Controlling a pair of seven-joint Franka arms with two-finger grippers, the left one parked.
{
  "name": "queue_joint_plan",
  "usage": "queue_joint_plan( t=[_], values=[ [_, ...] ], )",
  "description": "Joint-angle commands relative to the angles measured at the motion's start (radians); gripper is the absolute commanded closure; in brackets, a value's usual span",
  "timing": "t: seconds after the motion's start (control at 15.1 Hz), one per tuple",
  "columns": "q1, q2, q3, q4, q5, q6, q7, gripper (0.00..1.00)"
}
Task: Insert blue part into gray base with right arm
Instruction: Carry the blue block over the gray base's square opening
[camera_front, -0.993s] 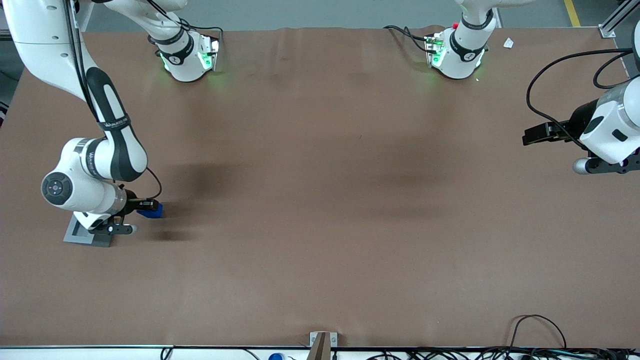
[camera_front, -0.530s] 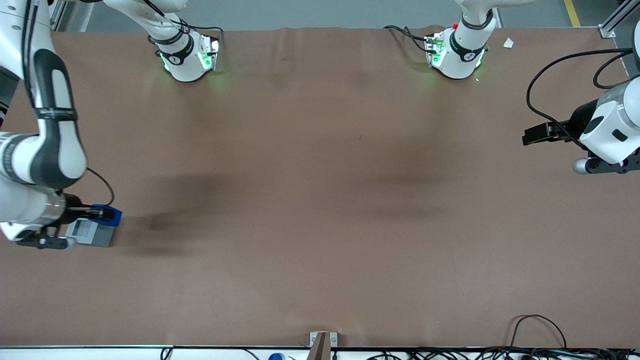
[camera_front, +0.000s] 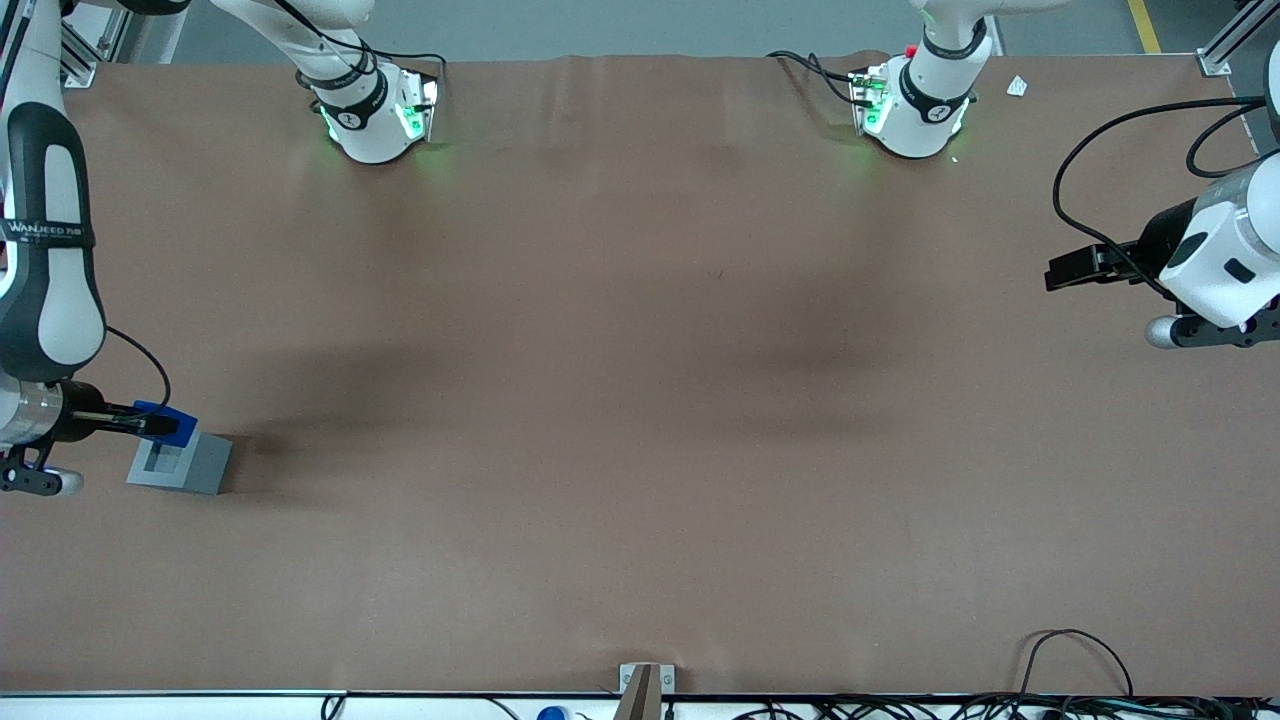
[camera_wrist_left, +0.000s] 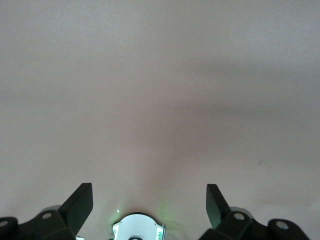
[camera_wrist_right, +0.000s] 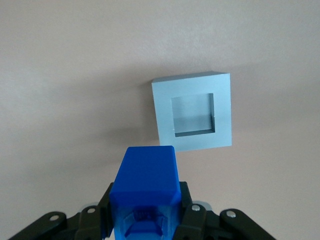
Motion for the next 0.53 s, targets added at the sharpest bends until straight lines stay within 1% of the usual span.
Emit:
queue_joint_plan(
  t=[0.0, 0.26, 0.46],
  values=[
    [-0.022, 0.037, 0.013, 0.019, -0.01, 0.032, -0.012, 0.87],
    [-0.029, 0.084, 0.011, 0.076, -0.01, 0.049, -0.029, 0.87],
    [-0.05, 0.109, 0.011, 0.103, -0.01, 0.049, -0.059, 0.88]
  ],
)
